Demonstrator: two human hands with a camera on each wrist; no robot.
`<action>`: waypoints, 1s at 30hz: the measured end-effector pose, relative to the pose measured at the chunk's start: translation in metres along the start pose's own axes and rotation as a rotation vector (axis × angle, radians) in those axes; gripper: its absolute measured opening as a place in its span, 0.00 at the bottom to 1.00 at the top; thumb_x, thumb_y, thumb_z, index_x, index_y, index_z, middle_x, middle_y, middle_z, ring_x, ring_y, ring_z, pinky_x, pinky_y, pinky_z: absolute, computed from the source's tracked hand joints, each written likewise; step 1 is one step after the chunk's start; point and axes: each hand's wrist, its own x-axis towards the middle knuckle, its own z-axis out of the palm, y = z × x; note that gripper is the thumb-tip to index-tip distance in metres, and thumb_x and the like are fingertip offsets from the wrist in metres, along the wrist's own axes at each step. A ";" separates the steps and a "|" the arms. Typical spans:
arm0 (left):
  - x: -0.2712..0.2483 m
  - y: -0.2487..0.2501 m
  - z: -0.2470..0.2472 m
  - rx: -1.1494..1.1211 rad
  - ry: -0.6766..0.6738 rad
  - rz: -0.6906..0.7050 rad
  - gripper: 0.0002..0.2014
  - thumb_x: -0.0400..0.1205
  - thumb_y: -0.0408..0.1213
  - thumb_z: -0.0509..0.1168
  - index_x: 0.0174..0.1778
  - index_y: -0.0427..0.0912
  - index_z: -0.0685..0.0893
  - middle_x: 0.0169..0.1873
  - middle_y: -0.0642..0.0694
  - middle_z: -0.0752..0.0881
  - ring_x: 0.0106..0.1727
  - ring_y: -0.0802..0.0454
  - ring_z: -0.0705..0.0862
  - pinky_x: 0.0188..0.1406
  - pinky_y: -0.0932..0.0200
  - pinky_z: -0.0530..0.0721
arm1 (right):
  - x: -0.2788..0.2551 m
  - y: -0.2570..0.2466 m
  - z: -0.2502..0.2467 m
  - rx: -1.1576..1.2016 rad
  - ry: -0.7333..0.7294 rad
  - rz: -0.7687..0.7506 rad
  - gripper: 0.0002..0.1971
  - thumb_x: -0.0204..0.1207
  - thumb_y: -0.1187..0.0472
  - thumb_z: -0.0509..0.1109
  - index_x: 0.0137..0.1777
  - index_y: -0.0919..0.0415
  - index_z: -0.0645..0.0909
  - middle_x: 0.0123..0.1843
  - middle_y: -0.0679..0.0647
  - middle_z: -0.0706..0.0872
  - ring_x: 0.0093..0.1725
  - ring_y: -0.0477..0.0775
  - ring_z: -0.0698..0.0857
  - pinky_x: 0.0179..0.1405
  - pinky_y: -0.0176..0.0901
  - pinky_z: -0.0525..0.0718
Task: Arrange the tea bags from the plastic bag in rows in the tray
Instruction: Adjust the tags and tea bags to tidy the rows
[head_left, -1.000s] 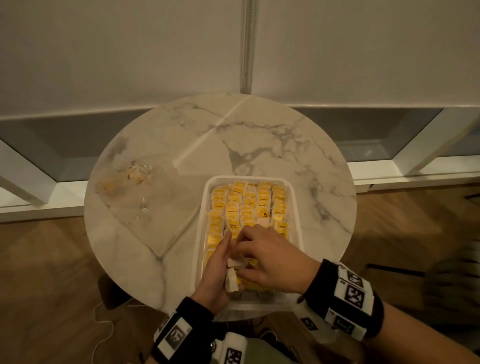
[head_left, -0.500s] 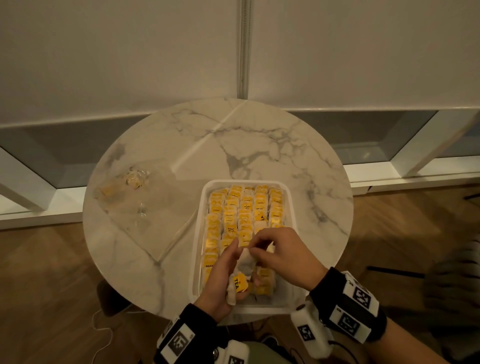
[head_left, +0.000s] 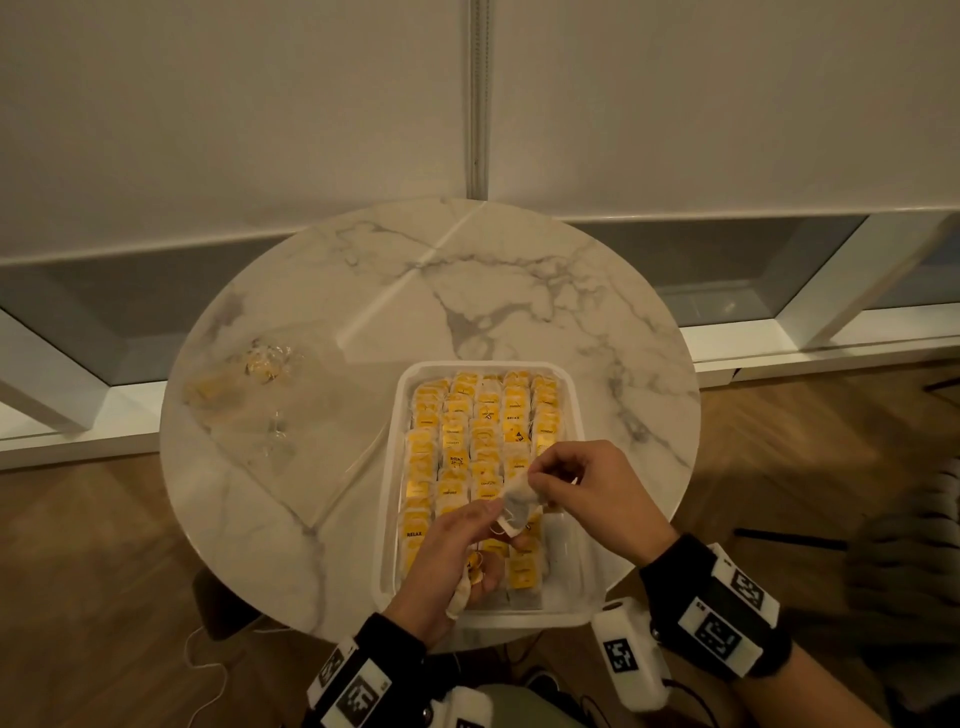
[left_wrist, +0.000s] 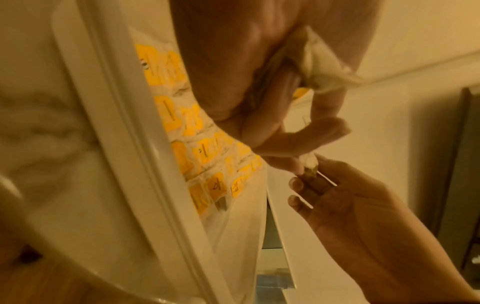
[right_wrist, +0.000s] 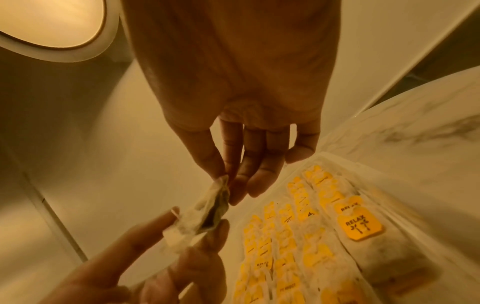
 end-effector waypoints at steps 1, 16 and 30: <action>0.000 0.000 0.000 0.020 0.005 0.004 0.14 0.80 0.47 0.66 0.45 0.38 0.88 0.37 0.39 0.89 0.19 0.53 0.72 0.16 0.68 0.69 | -0.001 0.002 0.000 0.005 -0.002 0.005 0.05 0.75 0.68 0.75 0.40 0.59 0.89 0.33 0.52 0.89 0.32 0.45 0.86 0.40 0.48 0.89; 0.008 0.006 0.008 0.052 0.047 -0.072 0.22 0.87 0.39 0.61 0.28 0.41 0.90 0.24 0.45 0.85 0.17 0.55 0.71 0.16 0.66 0.67 | -0.017 0.021 0.003 -0.512 -0.159 -0.484 0.13 0.74 0.47 0.71 0.56 0.48 0.87 0.59 0.44 0.82 0.60 0.49 0.79 0.57 0.51 0.79; 0.015 0.005 0.010 0.285 0.078 0.459 0.06 0.76 0.25 0.74 0.41 0.41 0.90 0.36 0.52 0.90 0.22 0.65 0.79 0.26 0.72 0.76 | -0.020 0.027 0.000 0.428 0.002 -0.095 0.08 0.77 0.63 0.72 0.47 0.68 0.91 0.43 0.58 0.91 0.45 0.50 0.88 0.48 0.39 0.83</action>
